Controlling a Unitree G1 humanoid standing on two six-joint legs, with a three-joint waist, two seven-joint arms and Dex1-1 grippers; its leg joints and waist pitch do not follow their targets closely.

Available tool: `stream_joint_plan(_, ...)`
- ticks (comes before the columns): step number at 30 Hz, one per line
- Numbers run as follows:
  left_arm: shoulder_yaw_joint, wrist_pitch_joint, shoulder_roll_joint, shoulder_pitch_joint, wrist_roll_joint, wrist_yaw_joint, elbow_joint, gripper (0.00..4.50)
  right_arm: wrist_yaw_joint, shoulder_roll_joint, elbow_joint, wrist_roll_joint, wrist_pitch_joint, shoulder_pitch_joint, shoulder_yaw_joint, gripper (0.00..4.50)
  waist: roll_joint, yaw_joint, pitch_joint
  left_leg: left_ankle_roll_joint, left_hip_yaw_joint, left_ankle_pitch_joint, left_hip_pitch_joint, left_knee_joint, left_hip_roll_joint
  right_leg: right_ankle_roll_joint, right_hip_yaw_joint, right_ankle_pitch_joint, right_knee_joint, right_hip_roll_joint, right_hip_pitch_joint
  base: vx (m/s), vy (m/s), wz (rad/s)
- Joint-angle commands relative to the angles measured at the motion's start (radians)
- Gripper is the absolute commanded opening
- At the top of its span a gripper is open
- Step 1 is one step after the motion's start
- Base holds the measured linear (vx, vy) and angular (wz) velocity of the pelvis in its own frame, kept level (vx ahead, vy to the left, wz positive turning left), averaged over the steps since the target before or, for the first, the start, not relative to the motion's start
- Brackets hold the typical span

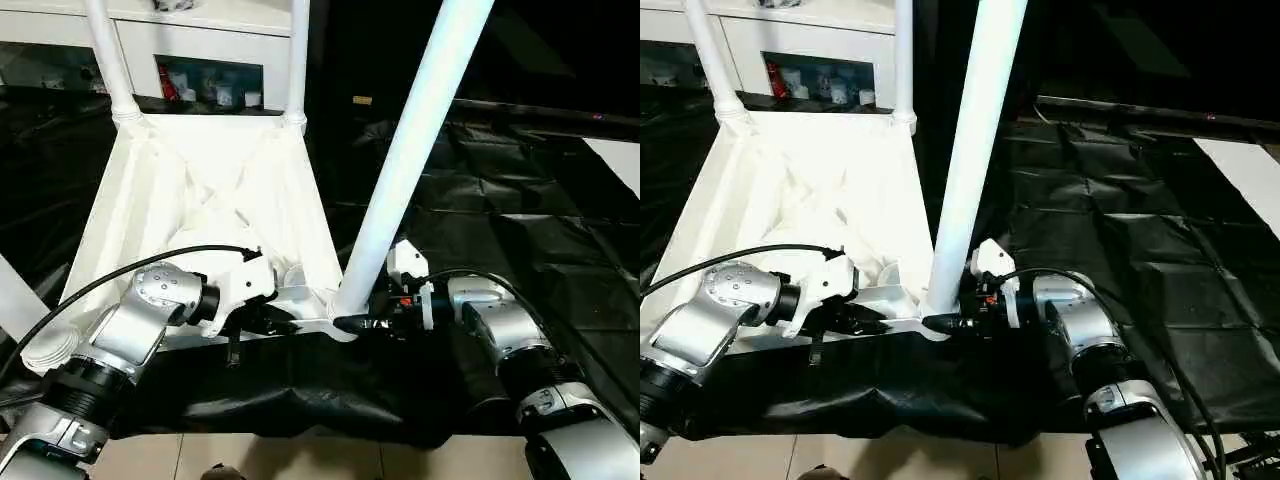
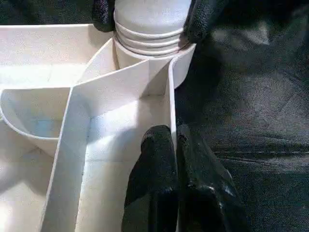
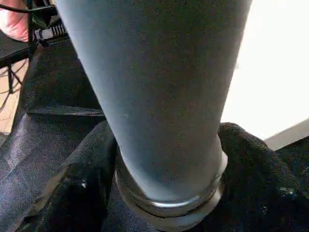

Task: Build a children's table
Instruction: Rotate leg to tighten

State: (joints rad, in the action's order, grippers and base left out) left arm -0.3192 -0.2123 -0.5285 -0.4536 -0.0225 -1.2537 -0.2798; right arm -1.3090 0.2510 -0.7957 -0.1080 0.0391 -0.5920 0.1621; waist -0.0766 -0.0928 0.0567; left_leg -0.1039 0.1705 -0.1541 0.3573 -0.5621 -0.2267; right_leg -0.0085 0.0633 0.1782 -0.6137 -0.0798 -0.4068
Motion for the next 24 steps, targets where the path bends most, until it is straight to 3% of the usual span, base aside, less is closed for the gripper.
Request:
stream_joint_plan(1, -0.010, 0.027, 0.028, 0.013, -0.032, -0.012, -0.004, 0.00, -0.002, 0.005, 0.016, 0.002, -0.011, 0.019, 0.007, 2.87, 0.008, -0.002, -0.062, 0.012, 0.009, -0.277, -0.008, 0.061, -0.007, -0.191, -0.039, 0.277, 0.073, -0.050, 0.043, 0.000, 0.000, 0.00)
stream_joint_plan(4, -0.001, 0.024, 0.055, 0.004, -0.020, 0.038, -0.022, 0.00, 0.035, -0.012, 0.016, -0.004, -0.033, 0.037, -0.004, 2.82, 0.010, -0.001, -0.062, 0.009, 0.010, -0.277, -0.008, 0.061, -0.007, -0.191, -0.039, 0.272, 0.073, -0.049, 0.043, 0.000, 0.000, 0.00)
stream_joint_plan(7, 0.002, 0.017, 0.076, -0.006, -0.004, 0.084, -0.035, 0.00, 0.090, -0.033, -0.002, -0.007, -0.036, 0.039, -0.022, 2.77, 0.008, 0.000, -0.057, 0.004, 0.008, -0.316, -0.010, 0.064, -0.005, -0.175, -0.039, 0.345, 0.081, -0.050, 0.041, 0.000, 0.000, 0.00)
stream_joint_plan(10, 0.025, 0.002, 0.156, -0.050, 0.016, 0.215, -0.085, 0.00, 0.331, -0.094, -0.089, 0.007, -0.042, 0.011, -0.072, 2.75, 0.009, 0.006, -0.055, -0.018, 0.004, -0.361, -0.017, 0.063, -0.001, -0.139, -0.036, 0.464, 0.093, -0.054, 0.033, 0.000, 0.000, 0.00)
stream_joint_plan(13, 0.029, -0.031, 0.213, -0.088, 0.041, 0.309, -0.122, 0.00, 0.544, -0.141, -0.152, 0.028, -0.033, -0.018, -0.102, 2.75, 0.009, 0.016, -0.056, -0.034, -0.004, -0.372, -0.007, 0.066, 0.002, -0.108, -0.028, 0.523, 0.096, -0.056, 0.039, 0.000, 0.000, 0.00)
stream_joint_plan(15, 0.017, -0.033, 0.268, -0.113, 0.054, 0.354, -0.139, 0.00, 0.786, -0.200, -0.214, 0.052, -0.027, -0.057, -0.124, 2.75, 0.007, 0.028, -0.055, -0.035, -0.004, -0.397, -0.014, 0.063, 0.005, -0.089, -0.025, 0.567, 0.107, -0.056, 0.028, 0.000, 0.000, 0.00)
stream_joint_plan(16, 0.016, -0.035, 0.277, -0.116, 0.053, 0.357, -0.138, 0.00, 0.817, -0.211, -0.220, 0.054, -0.028, -0.062, -0.128, 2.75, 0.007, 0.034, -0.056, -0.035, -0.006, -0.407, -0.014, 0.062, 0.008, -0.080, -0.022, 0.588, 0.111, -0.057, 0.028, 0.000, 0.000, 0.00)
stream_joint_plan(18, 0.015, -0.039, 0.289, -0.118, 0.051, 0.358, -0.136, 0.00, 0.833, -0.227, -0.223, 0.051, -0.025, -0.067, -0.132, 2.75, 0.007, 0.037, -0.059, -0.027, -0.007, -0.396, -0.005, 0.064, 0.007, -0.073, -0.020, 0.568, 0.108, -0.058, 0.034, 0.000, 0.000, 0.00)
stream_joint_plan(20, 0.008, -0.039, 0.302, -0.120, 0.056, 0.362, -0.139, 0.00, 0.801, -0.259, -0.204, 0.070, 0.027, -0.068, -0.110, 2.75, 0.008, 0.037, -0.059, -0.014, -0.004, -0.406, -0.010, 0.063, 0.004, -0.089, -0.024, 0.522, 0.107, -0.055, 0.026, 0.000, 0.000, 0.00)
stream_joint_plan(21, 0.008, -0.035, 0.305, -0.120, 0.061, 0.363, -0.144, 0.00, 0.786, -0.267, -0.202, 0.075, 0.049, -0.069, -0.106, 3.09, 0.008, 0.036, -0.059, -0.011, -0.003, -0.402, -0.008, 0.064, 0.004, -0.094, -0.025, 0.508, 0.105, -0.055, 0.028, 0.000, 0.000, 0.00)
stream_joint_plan(24, 0.012, -0.025, 0.290, -0.112, 0.064, 0.358, -0.150, 0.00, 0.683, -0.274, -0.186, 0.027, 0.052, -0.074, -0.122, 3.44, 0.007, 0.033, -0.061, 0.002, 0.001, -0.379, -0.007, 0.064, 0.002, -0.123, -0.029, 0.430, 0.096, -0.053, 0.030, 0.000, 0.000, 0.00)
